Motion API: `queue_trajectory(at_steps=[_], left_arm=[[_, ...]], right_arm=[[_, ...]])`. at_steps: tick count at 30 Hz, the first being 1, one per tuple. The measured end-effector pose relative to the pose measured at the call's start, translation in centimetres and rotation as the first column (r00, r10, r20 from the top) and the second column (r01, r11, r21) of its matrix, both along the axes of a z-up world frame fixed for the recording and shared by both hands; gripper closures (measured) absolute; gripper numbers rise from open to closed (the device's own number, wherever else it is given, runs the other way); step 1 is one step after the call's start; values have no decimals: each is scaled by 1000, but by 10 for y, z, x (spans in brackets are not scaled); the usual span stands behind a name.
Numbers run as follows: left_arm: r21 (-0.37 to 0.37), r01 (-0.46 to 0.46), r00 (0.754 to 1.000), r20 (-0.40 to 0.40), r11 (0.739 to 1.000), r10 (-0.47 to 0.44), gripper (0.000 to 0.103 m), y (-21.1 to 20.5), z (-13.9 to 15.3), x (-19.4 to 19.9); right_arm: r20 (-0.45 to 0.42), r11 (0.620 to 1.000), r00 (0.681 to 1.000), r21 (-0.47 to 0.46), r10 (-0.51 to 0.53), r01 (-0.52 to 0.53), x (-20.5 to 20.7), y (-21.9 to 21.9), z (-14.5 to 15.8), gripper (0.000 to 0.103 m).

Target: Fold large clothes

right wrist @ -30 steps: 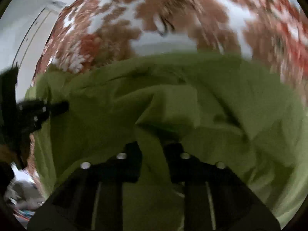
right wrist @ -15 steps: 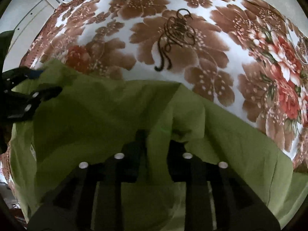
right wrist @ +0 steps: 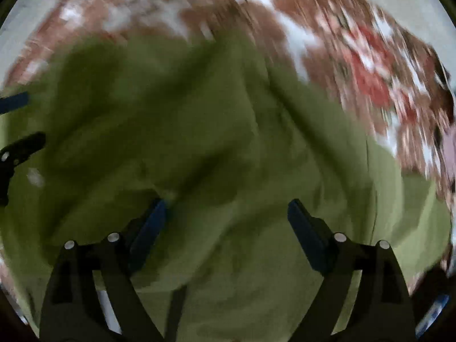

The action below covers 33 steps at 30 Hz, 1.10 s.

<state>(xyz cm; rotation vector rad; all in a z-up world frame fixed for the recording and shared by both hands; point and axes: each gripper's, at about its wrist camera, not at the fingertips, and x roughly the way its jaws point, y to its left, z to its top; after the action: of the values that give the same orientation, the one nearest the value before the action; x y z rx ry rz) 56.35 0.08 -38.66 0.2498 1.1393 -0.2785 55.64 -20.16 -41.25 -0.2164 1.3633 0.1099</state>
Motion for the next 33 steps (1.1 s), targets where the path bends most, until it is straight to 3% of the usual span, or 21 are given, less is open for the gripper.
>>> queue_trajectory(at_steps=[3,7,10,14,17,20,26,33], left_arm=[[84,-41,999,-10,996,42,7,9,-33,0],[46,-107,994,-32,993,109,6,33,-40,8],[41,-113,993,-13,993,114,7,38,-19,2],[-14,-145,988,51,989,146,6,55,34,-22],[-19,-195,977,84,981,196,5,80,68,-50],[0,-261,961,99,965,260,5,116,90,-83],[12,-455,888,90,891,452,5,225,100,-153],[-21,-653,753,84,757,652,5,356,83,-210]], right_arm=[[-3,999,1000,-33,11,-11,-3,-8,-18,12],[3,1000,1000,-20,-1,1,-9,-18,-19,10],[28,1000,1000,7,-10,10,-16,-16,4,10],[94,996,996,84,-7,-1,-23,-1,61,9],[136,992,991,122,14,-30,-31,26,99,9],[142,987,989,148,46,-67,-39,61,117,9],[145,975,983,174,110,-135,-62,132,126,8],[108,969,982,173,157,-174,-81,210,103,6]])
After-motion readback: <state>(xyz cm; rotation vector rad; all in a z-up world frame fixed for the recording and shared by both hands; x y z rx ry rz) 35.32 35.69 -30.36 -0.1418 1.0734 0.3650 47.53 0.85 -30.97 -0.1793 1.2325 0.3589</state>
